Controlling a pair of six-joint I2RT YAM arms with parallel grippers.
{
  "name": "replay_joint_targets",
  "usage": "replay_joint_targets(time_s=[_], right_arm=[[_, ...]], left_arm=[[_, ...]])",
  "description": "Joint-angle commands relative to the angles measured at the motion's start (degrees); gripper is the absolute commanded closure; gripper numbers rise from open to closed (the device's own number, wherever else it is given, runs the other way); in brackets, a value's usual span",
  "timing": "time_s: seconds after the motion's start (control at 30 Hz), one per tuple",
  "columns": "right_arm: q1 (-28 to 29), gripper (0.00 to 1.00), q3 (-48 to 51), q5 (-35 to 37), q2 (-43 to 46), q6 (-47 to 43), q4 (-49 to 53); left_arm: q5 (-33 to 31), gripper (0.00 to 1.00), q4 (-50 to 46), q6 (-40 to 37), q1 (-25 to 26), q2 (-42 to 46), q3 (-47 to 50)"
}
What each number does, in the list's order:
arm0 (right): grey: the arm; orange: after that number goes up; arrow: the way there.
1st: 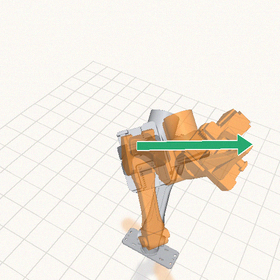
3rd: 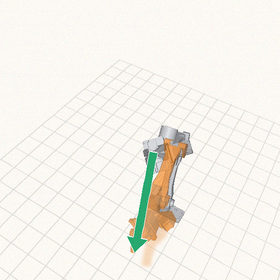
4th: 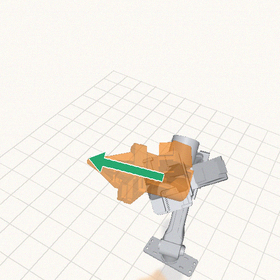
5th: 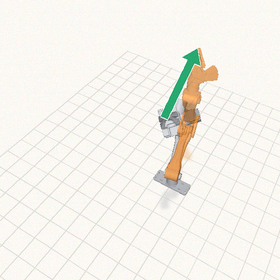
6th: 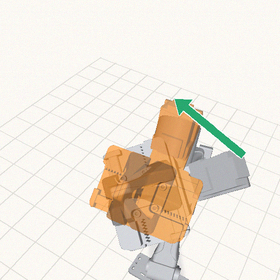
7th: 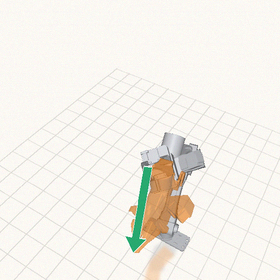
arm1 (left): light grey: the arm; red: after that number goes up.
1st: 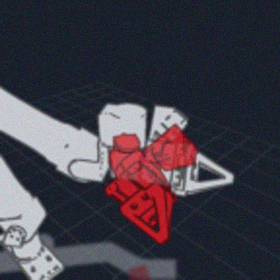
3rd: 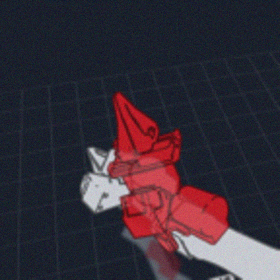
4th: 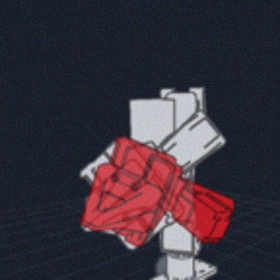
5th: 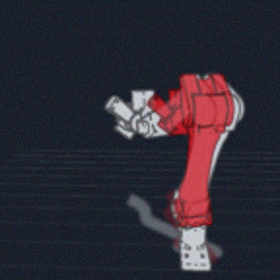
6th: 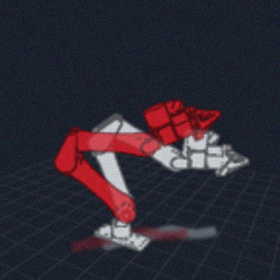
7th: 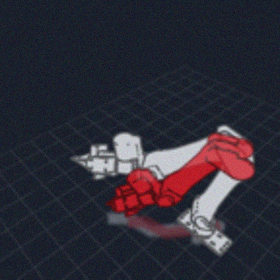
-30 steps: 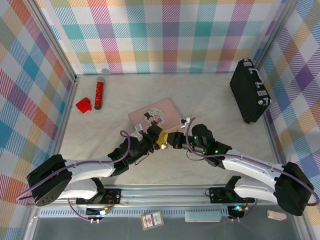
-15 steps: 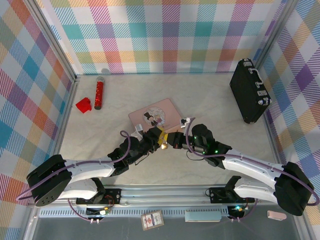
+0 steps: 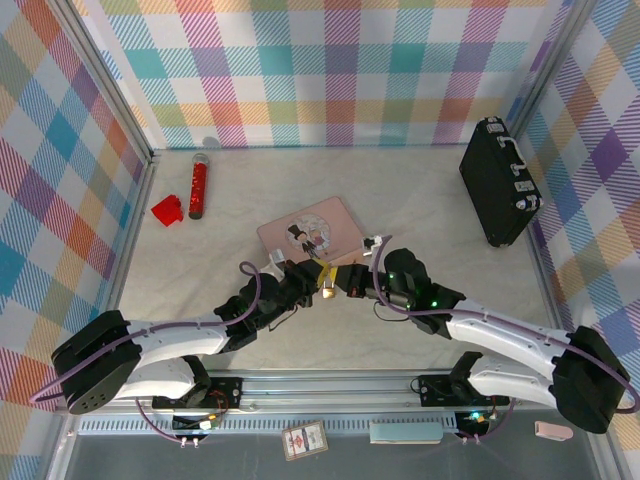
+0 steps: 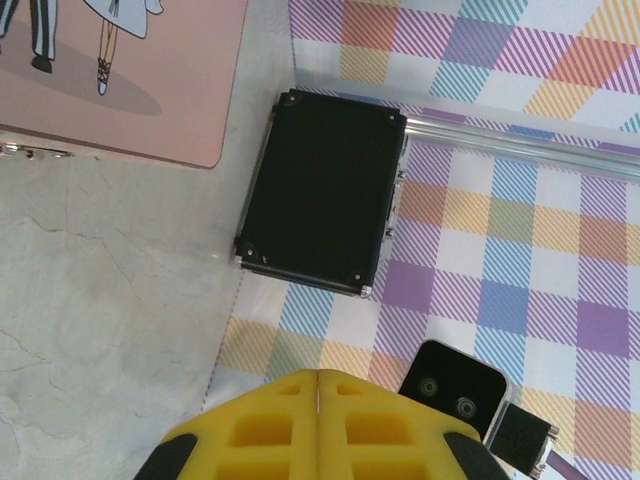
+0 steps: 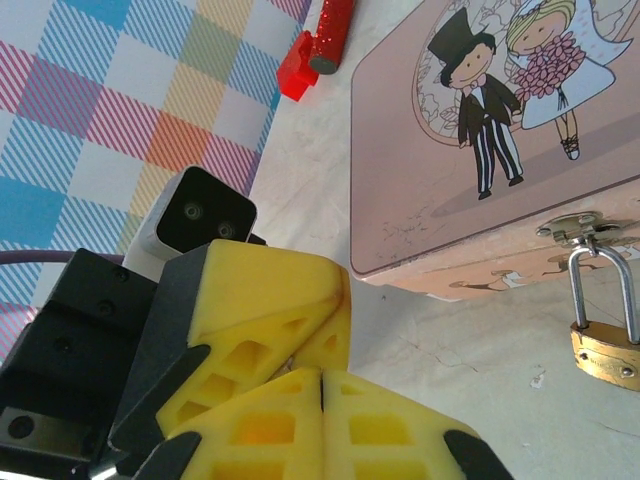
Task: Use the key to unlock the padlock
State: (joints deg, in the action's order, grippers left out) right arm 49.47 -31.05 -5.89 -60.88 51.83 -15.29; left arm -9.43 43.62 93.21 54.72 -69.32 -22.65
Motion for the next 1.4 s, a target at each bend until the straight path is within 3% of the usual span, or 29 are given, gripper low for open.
replay_joint_targets(time_s=[0.0, 0.07, 0.23, 0.4, 0.47, 0.53, 0.63, 0.73, 0.9, 1.13, 1.2, 1.37], right_arm=[[0.4, 1.0, 0.6, 1.8, 2.0, 0.1, 0.8], [0.4, 1.0, 0.6, 2.5, 2.6, 0.8, 1.6], [0.4, 0.71, 3.0, 4.1, 5.0, 8.7, -0.8], [1.6, 0.63, 7.4, 5.9, 6.5, 16.4, -11.1], [2.8, 0.57, 7.7, 5.9, 6.1, 15.3, -15.3], [3.2, 0.51, 8.4, 5.6, 5.8, 14.0, -19.7], [3.4, 0.48, 10.4, 7.2, 7.1, 11.0, -25.2], [3.3, 0.46, 12.5, 10.7, 9.8, 7.5, -25.3], [3.4, 0.44, 16.0, 14.4, 13.2, 3.2, -29.8], [3.4, 0.42, 15.6, 8.4, 12.8, -1.1, -36.2], [3.4, 0.42, 15.4, 7.3, 12.0, -1.3, -37.5], [3.4, 0.45, 15.5, 8.4, 12.4, -0.9, -37.9]], left_arm=[[-1.7, 0.98, -2.0, 0.0, 0.4, 1.6, -1.2], [-2.6, 1.0, -4.2, -2.1, 0.4, 2.3, -1.6], [-6.2, 1.0, -10.9, -7.0, 0.5, 4.4, -3.5], [-9.5, 1.0, -11.3, -18.2, 1.1, 5.3, -6.3], [-9.1, 0.99, -10.5, -25.3, 1.3, 4.6, -8.1], [-5.5, 0.98, -10.9, -37.4, 1.4, 3.7, -11.9], [-1.8, 1.0, -24.1, -57.3, 1.7, 3.2, -20.1], [-1.1, 1.0, -32.7, -66.2, 1.8, 1.9, -24.4], [1.3, 1.0, -27.3, -65.6, 1.7, 2.7, -22.6], [4.1, 1.0, -11.5, -58.1, 1.8, 3.3, -16.8], [6.0, 1.0, -10.7, -56.5, 1.8, 2.9, -17.4], [8.2, 1.0, -3.9, -50.7, 1.8, 2.8, -15.3]])
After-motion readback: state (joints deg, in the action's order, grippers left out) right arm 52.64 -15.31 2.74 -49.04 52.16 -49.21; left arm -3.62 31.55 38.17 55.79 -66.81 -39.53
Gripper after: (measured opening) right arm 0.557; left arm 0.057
